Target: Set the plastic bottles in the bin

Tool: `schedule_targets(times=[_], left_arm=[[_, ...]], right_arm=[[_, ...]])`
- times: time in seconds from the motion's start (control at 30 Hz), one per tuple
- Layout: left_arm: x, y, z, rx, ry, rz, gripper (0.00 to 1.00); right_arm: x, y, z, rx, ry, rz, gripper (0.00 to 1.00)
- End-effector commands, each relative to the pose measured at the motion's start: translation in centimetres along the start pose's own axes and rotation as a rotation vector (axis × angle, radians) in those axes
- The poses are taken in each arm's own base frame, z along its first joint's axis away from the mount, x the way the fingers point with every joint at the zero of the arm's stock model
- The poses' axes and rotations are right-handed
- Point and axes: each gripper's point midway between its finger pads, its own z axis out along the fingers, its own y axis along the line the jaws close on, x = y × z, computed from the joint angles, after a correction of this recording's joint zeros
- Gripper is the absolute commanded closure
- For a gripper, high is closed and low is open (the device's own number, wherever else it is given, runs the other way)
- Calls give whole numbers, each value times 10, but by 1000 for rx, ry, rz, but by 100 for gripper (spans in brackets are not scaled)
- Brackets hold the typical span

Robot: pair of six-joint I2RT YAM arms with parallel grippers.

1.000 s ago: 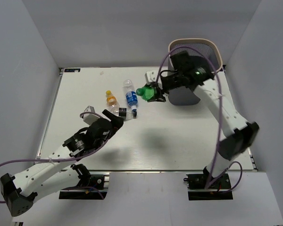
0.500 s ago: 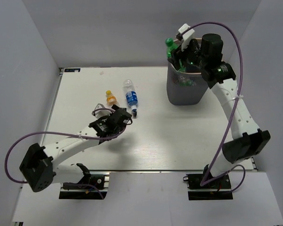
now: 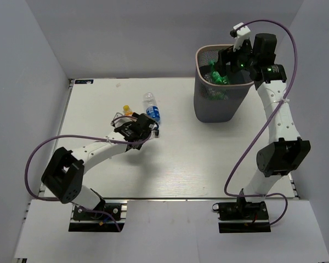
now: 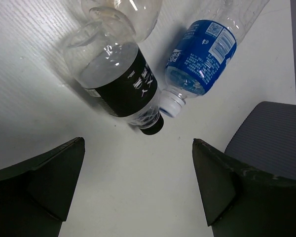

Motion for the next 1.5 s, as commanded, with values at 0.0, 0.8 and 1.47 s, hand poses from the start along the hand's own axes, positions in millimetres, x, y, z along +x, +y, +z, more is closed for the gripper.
schedule_targets(times=[0.0, 0.8, 1.47], left_arm=[[-6, -20, 3, 16, -12, -30, 1], [-4, 34, 75, -350, 4, 35, 20], [2, -158, -102, 715, 216, 430, 100]], right_arm=[[-18, 9, -28, -44, -69, 27, 10], [81, 36, -111, -59, -24, 169, 10], [163, 139, -154, -495, -2, 11, 100]])
